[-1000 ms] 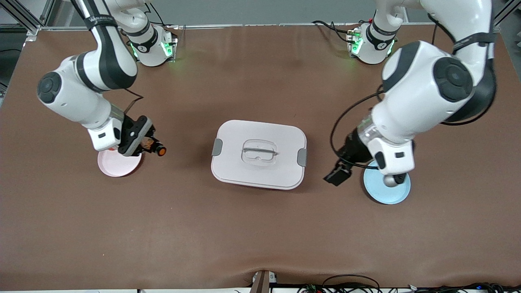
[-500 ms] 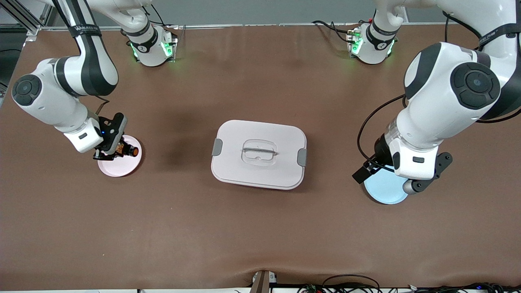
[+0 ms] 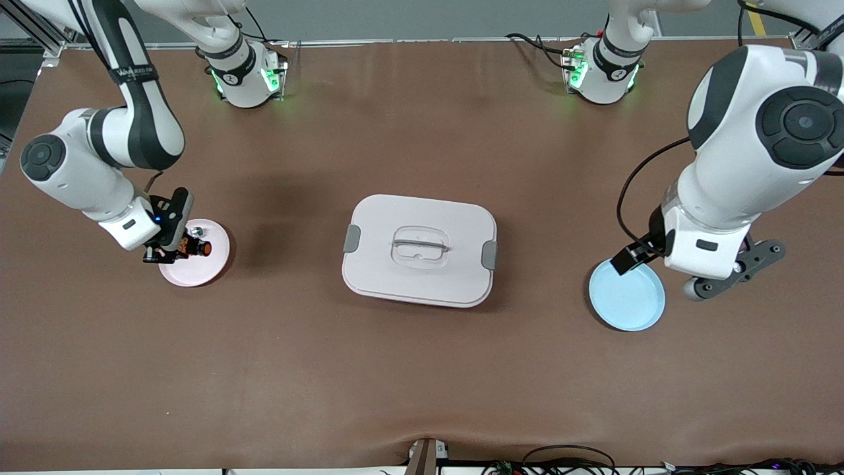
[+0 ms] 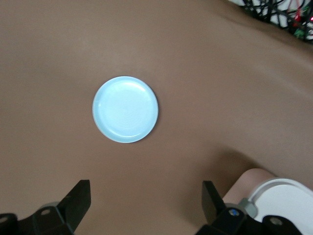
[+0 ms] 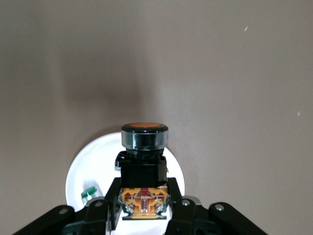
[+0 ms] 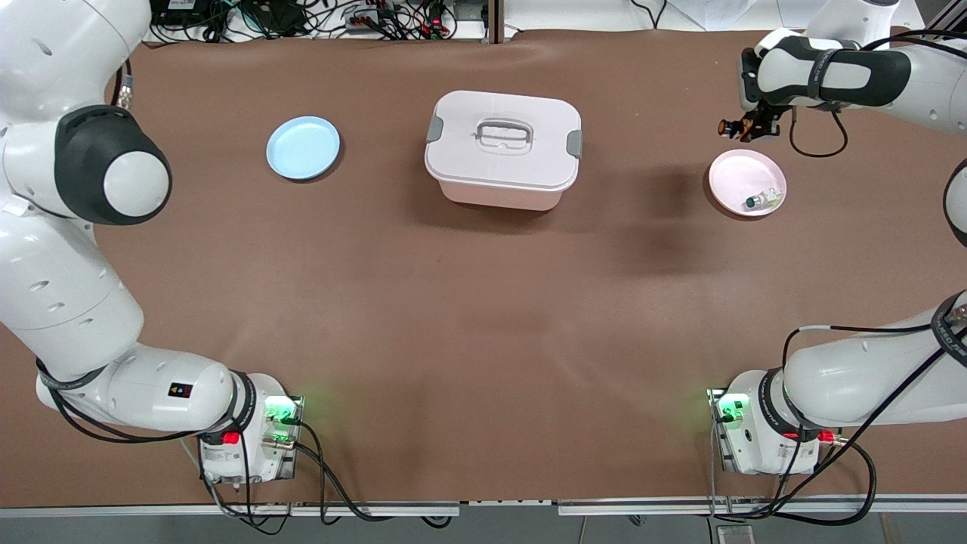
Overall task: Transfer orange switch to right arm and place
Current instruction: 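Lower the switch onto the white plate and open the right gripper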
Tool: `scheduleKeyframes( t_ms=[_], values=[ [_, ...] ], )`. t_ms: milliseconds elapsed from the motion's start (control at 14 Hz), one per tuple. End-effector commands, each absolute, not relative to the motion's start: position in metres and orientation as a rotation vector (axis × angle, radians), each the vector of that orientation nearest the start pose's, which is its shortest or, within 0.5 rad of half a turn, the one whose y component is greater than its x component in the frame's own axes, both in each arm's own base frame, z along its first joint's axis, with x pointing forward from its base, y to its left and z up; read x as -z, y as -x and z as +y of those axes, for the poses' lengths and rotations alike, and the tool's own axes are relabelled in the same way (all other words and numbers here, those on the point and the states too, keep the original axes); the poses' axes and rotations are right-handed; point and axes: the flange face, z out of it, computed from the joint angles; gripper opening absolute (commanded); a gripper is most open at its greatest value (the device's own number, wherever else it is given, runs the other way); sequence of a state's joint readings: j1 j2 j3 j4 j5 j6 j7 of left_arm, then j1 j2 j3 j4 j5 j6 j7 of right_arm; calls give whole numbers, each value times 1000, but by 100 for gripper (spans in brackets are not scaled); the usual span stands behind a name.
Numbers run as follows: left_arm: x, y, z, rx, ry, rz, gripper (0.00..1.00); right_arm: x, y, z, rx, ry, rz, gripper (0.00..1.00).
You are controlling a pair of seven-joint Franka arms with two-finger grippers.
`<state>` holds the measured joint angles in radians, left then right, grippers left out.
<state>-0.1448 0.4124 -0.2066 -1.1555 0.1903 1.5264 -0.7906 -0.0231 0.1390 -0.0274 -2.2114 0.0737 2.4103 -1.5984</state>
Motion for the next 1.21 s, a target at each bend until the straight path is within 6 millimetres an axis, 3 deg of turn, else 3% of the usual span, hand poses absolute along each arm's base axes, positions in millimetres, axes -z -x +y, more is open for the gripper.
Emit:
scheduleKeyframes(
  t_ms=[0, 143, 286, 429, 571, 786, 929, 1143],
  values=[
    [-585, -633, -144, 23, 2923, -636, 100, -298, -554, -45, 93, 2284, -2193, 0],
    [-592, -630, -133, 20, 2927, -611, 100, -277, -553, -66, 72, 2310, -2201, 0],
    [-593, -626, -123, 14, 2919, -622, 100, -260, -547, -73, 69, 2324, -2195, 0],
    [-599, -621, -117, 13, 2929, -593, 100, -246, -544, -76, 68, 2330, -2193, 0],
    [-603, -608, -103, 11, 2955, -416, 100, -228, -543, -76, 61, 2328, -2188, 0],
    [-609, -589, -75, 44, 2977, -313, 100, -206, -541, -76, 45, 2320, -2181, 0],
    [-612, -583, -55, 42, 3012, -288, 100, -196, -540, -79, 39, 2323, -2175, 0],
    [-616, -567, -44, 60, 3045, -196, 100, -186, -538, -88, 30, 2328, -2168, 0]
  ],
)
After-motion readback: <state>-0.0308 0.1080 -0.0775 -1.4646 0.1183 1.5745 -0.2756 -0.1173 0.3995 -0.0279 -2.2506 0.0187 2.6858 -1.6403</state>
